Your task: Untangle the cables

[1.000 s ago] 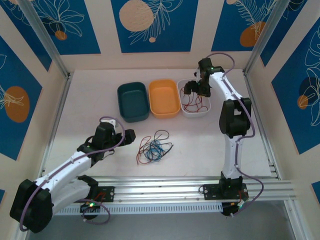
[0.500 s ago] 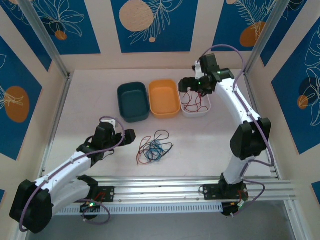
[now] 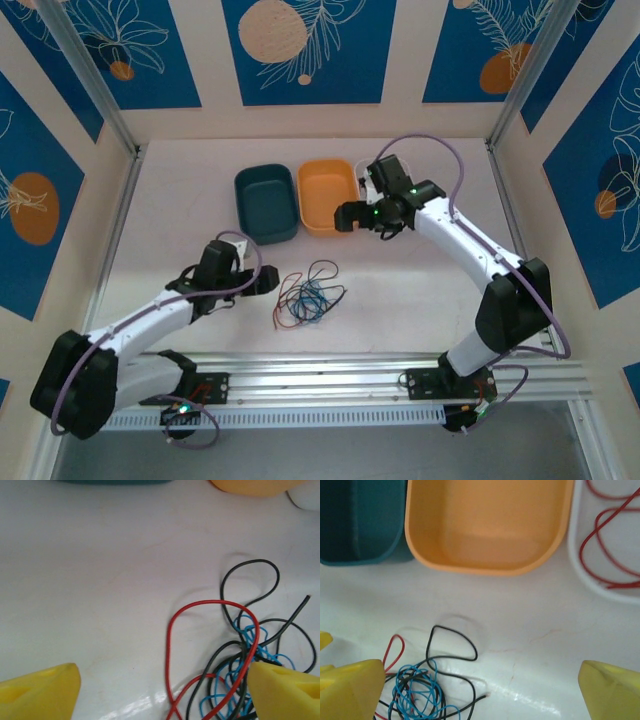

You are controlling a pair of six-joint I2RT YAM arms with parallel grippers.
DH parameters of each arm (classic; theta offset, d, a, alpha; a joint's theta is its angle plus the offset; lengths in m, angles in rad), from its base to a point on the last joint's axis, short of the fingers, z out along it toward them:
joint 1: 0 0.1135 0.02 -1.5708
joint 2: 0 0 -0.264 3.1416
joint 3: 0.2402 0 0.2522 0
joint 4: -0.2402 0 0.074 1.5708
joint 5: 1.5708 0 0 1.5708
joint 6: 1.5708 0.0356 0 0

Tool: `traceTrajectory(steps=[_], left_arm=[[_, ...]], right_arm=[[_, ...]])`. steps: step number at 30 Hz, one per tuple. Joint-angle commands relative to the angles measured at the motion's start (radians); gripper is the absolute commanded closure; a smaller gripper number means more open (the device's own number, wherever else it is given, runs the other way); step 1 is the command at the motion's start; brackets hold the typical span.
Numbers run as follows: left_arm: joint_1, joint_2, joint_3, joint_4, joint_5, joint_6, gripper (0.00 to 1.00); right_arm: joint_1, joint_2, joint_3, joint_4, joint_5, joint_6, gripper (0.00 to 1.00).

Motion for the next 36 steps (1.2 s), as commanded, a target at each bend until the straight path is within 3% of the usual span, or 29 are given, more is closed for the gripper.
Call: traceTrajectory(steps=[1,11,14,20,28,33,36], left_arm=[[-0.034,0.066,0.059,0.060,0.092,0.022,0.20],[-0.125,0.286,0.278,-0.113,0.034,0.129,0.49],[-0.148,0.328,0.313,-0.130,0.042,0.149,0.52],[-0.183,0.400,0.377,-0.163,0.034,0.175,0.58],[-0.198,0.442,0.412,-0.196,0.007,0.190,0.79],[-0.203,0.425,0.420,-0.218,-0.033,0.200,1.00],[-0.203,0.376,0.426,-0.233,-0.084,0.212,1.00]], right_arm=[[0.035,-0.064,-0.048,0.038,0.060,0.086,0.01],[0.042,-0.239,-0.183,0.130,0.175,0.130,0.01],[0.028,-0.313,-0.237,0.167,0.186,0.154,0.01],[-0.038,-0.437,-0.337,0.249,0.110,0.189,0.01],[-0.085,-0.498,-0.396,0.267,0.049,0.204,0.01],[-0.128,-0.487,-0.400,0.270,-0.071,0.212,0.01],[-0.132,-0.473,-0.397,0.272,-0.095,0.203,0.02]])
